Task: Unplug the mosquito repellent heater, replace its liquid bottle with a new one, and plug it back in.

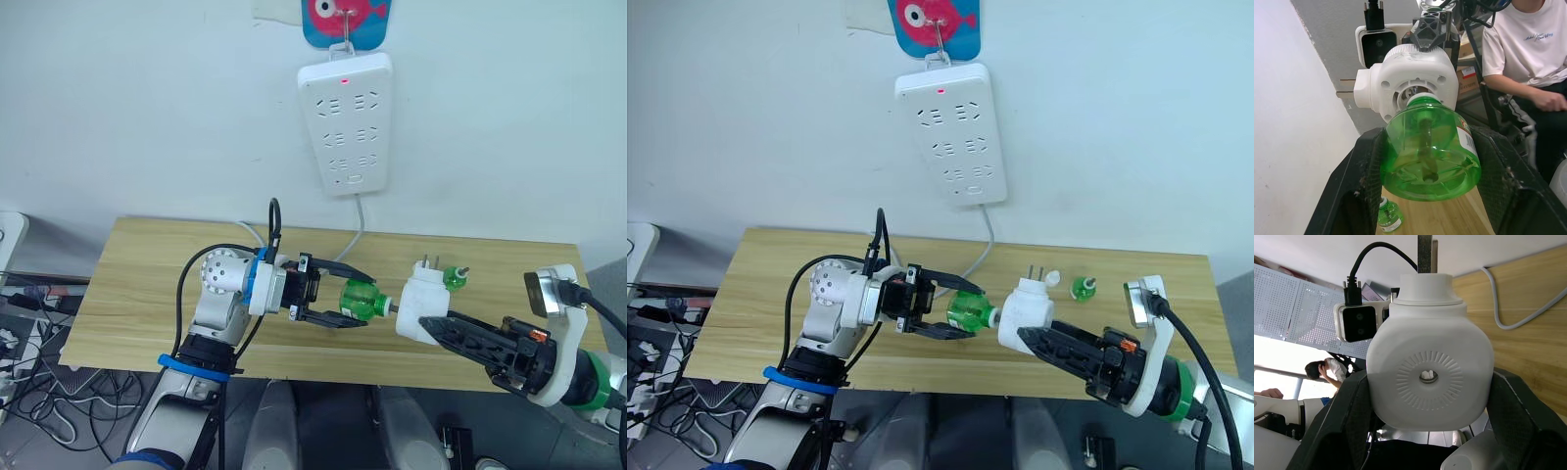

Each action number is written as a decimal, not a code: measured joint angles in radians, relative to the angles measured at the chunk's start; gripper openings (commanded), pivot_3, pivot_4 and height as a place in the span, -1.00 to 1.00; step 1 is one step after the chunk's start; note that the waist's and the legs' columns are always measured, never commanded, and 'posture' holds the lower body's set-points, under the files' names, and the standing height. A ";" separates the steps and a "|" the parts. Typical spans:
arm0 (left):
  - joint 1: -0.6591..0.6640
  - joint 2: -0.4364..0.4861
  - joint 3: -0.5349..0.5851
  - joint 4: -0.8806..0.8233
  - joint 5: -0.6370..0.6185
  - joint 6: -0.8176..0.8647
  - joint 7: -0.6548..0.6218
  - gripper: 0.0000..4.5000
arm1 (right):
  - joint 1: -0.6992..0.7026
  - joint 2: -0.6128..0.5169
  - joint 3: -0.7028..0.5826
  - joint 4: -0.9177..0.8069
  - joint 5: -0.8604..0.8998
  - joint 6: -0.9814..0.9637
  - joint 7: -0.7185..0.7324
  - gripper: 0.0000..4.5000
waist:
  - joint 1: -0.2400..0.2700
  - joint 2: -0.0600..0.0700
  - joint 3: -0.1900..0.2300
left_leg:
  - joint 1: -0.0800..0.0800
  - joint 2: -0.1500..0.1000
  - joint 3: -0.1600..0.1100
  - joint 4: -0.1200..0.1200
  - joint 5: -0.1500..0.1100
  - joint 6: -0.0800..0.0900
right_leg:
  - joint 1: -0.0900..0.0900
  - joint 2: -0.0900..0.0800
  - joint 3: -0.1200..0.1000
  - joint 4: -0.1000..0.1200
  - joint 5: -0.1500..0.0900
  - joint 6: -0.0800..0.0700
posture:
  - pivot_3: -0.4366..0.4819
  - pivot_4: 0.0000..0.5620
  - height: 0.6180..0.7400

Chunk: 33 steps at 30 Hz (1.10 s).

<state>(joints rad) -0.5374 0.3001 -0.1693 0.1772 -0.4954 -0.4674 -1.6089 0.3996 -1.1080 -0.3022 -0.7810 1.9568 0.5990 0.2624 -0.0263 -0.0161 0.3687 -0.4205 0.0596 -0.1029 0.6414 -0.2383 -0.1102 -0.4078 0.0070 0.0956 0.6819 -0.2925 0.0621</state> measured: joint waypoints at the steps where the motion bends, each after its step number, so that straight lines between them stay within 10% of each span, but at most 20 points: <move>1: -0.002 -0.001 0.000 0.001 0.002 0.000 0.000 0.00 | 0.007 -0.004 -0.008 0.000 0.000 0.002 0.004 0.32 | 0.000 0.000 0.000 | 0.000 0.000 0.000 0.000 0.000 0.000 | 0.000 0.000 0.000 0.000 0.000 0.000 | 0.01 0.28 1.00; 33: -0.025 -0.015 0.001 0.052 0.038 -0.205 0.025 0.00 | -0.059 0.014 0.008 0.029 -0.002 0.011 0.018 0.32 | 0.000 0.000 0.000 | 0.000 0.000 -0.001 0.001 0.000 0.000 | 0.001 0.000 -0.001 0.000 0.000 0.000 | 0.01 0.23 1.00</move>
<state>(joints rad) -0.5628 0.2852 -0.1678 0.2292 -0.4574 -0.6721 -1.5835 0.3405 -1.0944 -0.2942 -0.7524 1.9543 0.6101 0.2800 -0.0265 -0.0161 0.3687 -0.4205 0.0594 -0.1037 0.6429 -0.2385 -0.1098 -0.4070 0.0070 0.0950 0.6821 -0.2924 0.0620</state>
